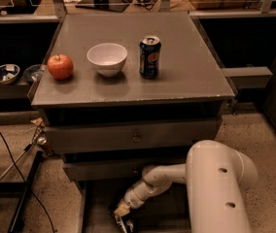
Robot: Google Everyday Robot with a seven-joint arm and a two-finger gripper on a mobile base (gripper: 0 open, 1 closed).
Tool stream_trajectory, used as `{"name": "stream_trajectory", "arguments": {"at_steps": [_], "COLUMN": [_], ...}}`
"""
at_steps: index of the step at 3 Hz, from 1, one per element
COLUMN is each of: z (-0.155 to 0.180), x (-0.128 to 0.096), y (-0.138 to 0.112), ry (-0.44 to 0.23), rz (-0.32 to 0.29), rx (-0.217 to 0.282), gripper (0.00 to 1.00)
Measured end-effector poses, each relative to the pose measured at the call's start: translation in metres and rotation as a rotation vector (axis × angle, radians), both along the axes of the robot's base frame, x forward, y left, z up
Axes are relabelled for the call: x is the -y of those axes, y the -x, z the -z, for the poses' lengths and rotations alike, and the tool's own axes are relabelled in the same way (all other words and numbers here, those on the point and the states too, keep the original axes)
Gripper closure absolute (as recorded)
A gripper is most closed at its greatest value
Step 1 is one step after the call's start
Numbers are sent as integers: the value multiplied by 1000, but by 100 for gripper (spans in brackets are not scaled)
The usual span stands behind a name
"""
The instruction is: Place blue chip bag into bottom drawer
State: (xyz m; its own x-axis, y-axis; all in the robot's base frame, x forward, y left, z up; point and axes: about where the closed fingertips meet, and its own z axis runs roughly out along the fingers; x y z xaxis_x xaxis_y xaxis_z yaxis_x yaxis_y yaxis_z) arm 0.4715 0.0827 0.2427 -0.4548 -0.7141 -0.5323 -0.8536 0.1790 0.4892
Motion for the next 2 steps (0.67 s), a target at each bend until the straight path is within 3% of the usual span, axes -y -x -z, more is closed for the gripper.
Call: {"name": "stream_trajectory", "arguments": {"at_steps": [2], "z": [0], "x": [0], "y": [0], "ry": [0], "rz": [0], "rx": [0], "gripper": [30]}}
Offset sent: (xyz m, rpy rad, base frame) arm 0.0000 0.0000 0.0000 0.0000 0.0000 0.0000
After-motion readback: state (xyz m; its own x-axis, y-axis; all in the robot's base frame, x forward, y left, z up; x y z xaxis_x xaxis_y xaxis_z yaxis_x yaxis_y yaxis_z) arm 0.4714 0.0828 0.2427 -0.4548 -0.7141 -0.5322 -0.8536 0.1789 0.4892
